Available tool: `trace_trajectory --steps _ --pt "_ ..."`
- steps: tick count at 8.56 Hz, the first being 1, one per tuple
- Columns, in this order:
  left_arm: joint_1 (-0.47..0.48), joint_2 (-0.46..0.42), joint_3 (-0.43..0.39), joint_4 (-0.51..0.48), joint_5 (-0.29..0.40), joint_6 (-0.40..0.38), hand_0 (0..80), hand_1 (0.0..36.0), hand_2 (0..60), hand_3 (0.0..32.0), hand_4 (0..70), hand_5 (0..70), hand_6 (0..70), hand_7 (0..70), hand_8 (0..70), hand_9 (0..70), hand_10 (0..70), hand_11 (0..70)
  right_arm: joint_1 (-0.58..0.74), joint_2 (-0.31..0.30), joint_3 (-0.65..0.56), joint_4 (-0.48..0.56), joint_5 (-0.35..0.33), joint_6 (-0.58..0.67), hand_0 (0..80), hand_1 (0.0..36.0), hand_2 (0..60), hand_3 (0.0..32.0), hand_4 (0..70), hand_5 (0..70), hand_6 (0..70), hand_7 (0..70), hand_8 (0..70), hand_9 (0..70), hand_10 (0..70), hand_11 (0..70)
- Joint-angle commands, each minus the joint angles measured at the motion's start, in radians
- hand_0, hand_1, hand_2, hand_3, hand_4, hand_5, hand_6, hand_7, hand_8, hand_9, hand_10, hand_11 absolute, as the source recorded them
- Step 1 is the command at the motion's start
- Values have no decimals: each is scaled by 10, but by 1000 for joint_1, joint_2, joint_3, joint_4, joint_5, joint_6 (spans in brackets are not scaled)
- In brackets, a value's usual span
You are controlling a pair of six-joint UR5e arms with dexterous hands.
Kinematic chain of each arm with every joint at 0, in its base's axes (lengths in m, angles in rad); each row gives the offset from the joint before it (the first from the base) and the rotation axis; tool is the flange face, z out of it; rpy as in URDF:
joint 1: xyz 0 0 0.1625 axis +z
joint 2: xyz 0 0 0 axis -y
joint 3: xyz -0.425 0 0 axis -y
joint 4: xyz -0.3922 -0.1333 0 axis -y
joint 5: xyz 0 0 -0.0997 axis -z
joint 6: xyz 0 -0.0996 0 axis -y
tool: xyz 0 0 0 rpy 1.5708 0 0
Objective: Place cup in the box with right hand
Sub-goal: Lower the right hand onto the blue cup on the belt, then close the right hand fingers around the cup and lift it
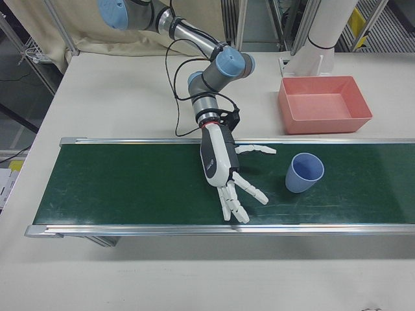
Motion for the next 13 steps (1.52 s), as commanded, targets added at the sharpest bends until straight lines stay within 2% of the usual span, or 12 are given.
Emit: trace_trajectory --steps 1,2,3,4,5,6,7,8,9,10,12,13 --pt "0 -1 0 0 0 0 0 0 0 0 0 0 0 0 0 0 0 0 0 0 -1 0 3 -1 448 94 130 0 176 35 44 169 68 138 18 36" --pt "0 -1 0 1 0 0 0 0 0 0 0 0 0 0 0 0 0 0 1 0 -1 -2 9 -1 458 88 103 0 207 35 48 183 71 146 22 42" --pt "0 1 0 1 0 0 0 0 0 0 0 0 0 0 0 0 0 0 1 0 -2 -5 9 -1 461 92 120 0 232 37 56 222 81 165 31 55" --pt "0 1 0 1 0 0 0 0 0 0 0 0 0 0 0 0 0 0 3 -2 -1 -9 9 -1 455 118 209 0 233 42 80 333 110 222 46 76" --pt "0 1 0 1 0 0 0 0 0 0 0 0 0 0 0 0 0 0 9 -2 -1 -11 9 -3 483 117 168 0 335 60 142 597 211 394 126 192" --pt "0 1 0 1 0 0 0 0 0 0 0 0 0 0 0 0 0 0 27 -6 2 -12 9 -3 507 161 247 0 348 83 181 700 302 515 210 316" --pt "0 -1 -1 1 0 0 0 0 0 0 0 0 0 0 0 0 0 0 54 -12 33 -12 9 -24 665 320 499 0 436 169 304 700 513 700 438 635" --pt "0 1 0 1 0 0 0 0 0 0 0 0 0 0 0 0 0 0 71 -22 89 -12 9 -50 800 360 600 0 580 237 374 700 614 700 565 700" --pt "0 1 0 1 0 0 0 0 0 0 0 0 0 0 0 0 0 0 75 -37 172 -14 8 -78 800 360 600 0 604 259 392 700 657 700 643 700" --pt "0 1 0 1 0 0 0 0 0 0 0 0 0 0 0 0 0 0 72 -45 249 -34 5 -104 800 360 600 0 586 262 385 700 656 700 648 700" --pt "0 1 0 0 0 0 0 0 0 0 0 0 0 0 0 0 0 0 -18 -42 413 -113 3 -144 800 360 600 0 592 257 371 700 643 700 625 700" --pt "0 1 0 1 0 0 0 0 0 0 0 0 0 0 0 0 0 0 -95 -40 480 -114 6 -206 800 360 600 0 536 249 364 700 635 700 620 700"
